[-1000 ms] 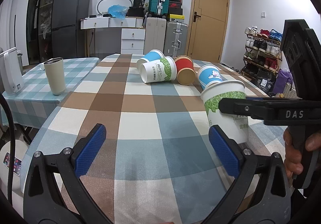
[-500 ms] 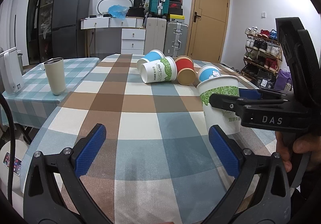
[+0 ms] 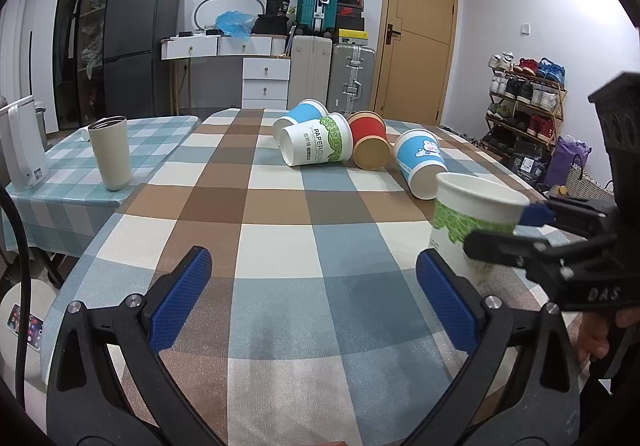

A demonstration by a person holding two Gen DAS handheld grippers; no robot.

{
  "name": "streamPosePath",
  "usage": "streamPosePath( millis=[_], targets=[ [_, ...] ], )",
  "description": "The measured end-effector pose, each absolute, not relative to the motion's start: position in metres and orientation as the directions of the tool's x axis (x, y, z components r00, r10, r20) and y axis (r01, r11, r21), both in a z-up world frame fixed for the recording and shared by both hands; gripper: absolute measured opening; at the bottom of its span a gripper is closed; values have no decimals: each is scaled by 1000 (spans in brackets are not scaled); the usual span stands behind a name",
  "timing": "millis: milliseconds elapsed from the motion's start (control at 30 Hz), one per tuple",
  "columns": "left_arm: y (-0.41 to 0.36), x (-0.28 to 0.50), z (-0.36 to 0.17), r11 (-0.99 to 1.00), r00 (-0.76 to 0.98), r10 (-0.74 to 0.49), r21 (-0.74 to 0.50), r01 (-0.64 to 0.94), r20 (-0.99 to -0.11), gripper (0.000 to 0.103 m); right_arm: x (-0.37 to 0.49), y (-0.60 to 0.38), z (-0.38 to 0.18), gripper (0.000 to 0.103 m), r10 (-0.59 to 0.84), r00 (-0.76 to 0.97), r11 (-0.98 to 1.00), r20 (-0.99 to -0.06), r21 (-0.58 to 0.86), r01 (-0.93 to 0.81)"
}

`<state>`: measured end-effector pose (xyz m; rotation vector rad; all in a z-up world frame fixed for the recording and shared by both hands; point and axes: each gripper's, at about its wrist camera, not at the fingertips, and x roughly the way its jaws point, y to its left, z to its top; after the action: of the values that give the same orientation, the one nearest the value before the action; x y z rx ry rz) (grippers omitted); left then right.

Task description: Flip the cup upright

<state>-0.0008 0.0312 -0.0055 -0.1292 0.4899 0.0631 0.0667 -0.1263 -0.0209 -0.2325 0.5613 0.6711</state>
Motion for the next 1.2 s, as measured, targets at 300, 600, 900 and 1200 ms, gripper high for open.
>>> streamPosePath(
  millis=[300, 600, 900, 1200],
  targets=[
    [31, -1, -6, 990, 881, 30, -107, -91, -472, 102, 70, -121, -25, 63, 489, 691, 784, -532, -79, -616],
    [31, 2, -2, 991, 883, 32, -99, -88, -468, 102, 79, -118, -24, 65, 469, 707, 801, -529, -83, -593],
    [27, 2, 0, 991, 885, 33, -98, -88, -465, 102, 80, -140, -16, 97, 509, 717, 813, -477, -8, -582],
    [15, 9, 0, 993, 887, 13, -95, -64, -462, 102, 73, -176, -12, 103, 563, 733, 803, -382, 43, -594]
  ],
)
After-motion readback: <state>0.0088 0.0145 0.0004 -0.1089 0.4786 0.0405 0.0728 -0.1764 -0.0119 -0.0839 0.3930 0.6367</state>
